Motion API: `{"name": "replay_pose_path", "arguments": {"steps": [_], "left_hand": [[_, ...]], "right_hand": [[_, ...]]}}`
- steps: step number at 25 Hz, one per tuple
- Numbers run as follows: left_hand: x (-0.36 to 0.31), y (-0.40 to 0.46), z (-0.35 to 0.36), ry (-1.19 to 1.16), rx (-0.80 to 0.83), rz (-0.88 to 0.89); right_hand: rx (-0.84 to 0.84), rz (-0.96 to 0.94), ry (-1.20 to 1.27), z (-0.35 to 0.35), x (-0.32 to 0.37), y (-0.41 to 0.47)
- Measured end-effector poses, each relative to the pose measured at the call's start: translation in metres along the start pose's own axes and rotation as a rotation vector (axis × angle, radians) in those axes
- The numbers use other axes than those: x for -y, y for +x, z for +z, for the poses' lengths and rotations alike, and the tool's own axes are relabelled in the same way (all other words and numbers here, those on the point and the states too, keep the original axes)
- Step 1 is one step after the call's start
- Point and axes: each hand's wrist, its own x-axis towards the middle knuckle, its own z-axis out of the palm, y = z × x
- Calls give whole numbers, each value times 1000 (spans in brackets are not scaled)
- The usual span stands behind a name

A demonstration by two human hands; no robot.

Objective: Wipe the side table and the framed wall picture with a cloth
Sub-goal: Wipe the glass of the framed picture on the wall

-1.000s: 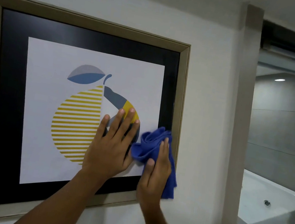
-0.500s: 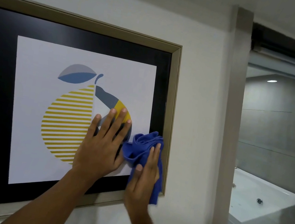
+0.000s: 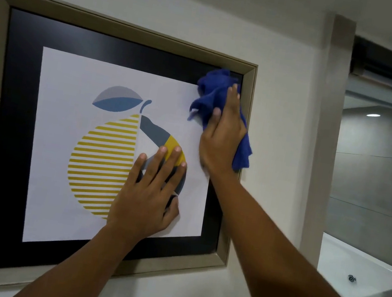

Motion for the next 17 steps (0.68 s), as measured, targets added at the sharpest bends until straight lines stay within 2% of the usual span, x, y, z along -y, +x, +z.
{"name": "replay_pose_path", "arguments": {"steps": [3,6,11,14,17], "left_hand": [[0,0,-2,0,4,-2],[-1,2,0,9,-6,-4],[0,0,4,17,13,19],[1,1,2,21,-1,24],[1,0,2,-2,-16,19]], "right_hand": [[-32,-60,-109,4,4,5],[-26,-59,-161,-7,-16,-63],[43,167,-124,-28,-39,-214],[88,191,-115,-31,-33,-191],[97,66,-130,-21,-16,-113]]}}
